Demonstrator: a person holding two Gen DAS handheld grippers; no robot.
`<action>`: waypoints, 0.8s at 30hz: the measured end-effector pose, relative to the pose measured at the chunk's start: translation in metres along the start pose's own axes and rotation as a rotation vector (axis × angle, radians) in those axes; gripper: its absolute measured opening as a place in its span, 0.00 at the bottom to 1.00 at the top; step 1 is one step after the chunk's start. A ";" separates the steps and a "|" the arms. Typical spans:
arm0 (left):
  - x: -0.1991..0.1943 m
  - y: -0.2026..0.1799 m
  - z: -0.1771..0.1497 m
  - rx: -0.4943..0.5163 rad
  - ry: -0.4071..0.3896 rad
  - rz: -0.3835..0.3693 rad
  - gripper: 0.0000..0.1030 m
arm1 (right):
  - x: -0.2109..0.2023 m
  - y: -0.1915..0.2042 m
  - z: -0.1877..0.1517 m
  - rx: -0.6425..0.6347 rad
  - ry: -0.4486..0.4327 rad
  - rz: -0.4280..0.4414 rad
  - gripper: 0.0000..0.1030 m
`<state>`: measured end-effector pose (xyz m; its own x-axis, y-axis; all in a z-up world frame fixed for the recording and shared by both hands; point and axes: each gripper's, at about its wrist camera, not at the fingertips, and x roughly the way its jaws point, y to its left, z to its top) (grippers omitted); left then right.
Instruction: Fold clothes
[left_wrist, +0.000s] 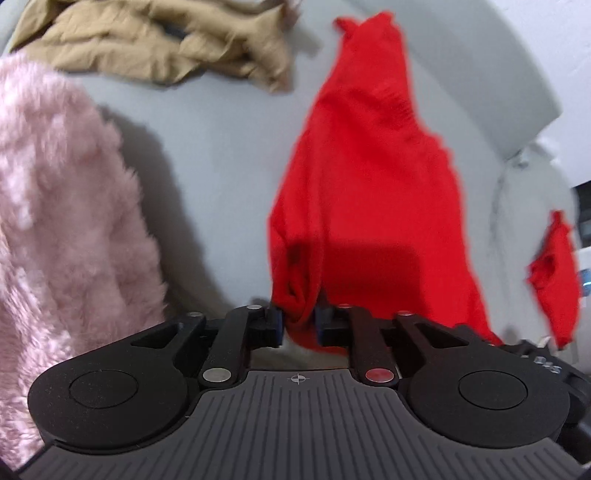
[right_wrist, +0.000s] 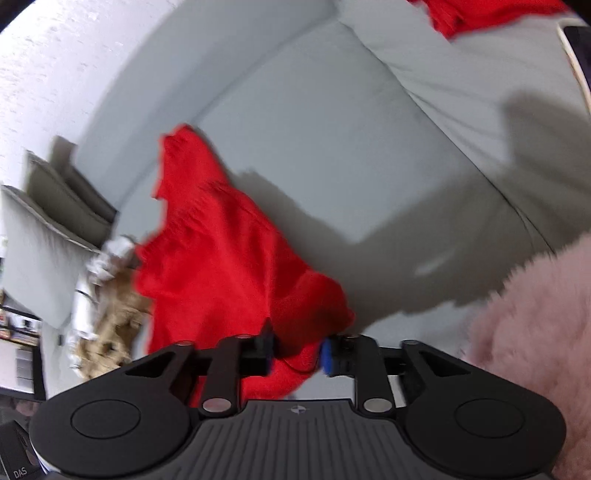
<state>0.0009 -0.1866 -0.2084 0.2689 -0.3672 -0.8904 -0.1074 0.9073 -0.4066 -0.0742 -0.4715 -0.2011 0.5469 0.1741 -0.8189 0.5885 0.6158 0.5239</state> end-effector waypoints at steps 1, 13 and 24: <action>-0.005 -0.001 -0.001 0.019 0.004 0.006 0.31 | -0.005 0.001 -0.001 -0.008 -0.007 0.002 0.43; -0.050 -0.036 0.012 0.300 -0.243 -0.041 0.04 | -0.037 0.055 -0.009 -0.449 -0.151 0.008 0.06; 0.023 -0.032 0.032 0.401 -0.102 0.070 0.05 | 0.011 0.049 -0.019 -0.485 -0.003 -0.173 0.00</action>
<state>0.0411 -0.2176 -0.2092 0.3702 -0.2974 -0.8801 0.2465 0.9449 -0.2157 -0.0506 -0.4247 -0.1889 0.4680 0.0368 -0.8830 0.3271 0.9210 0.2118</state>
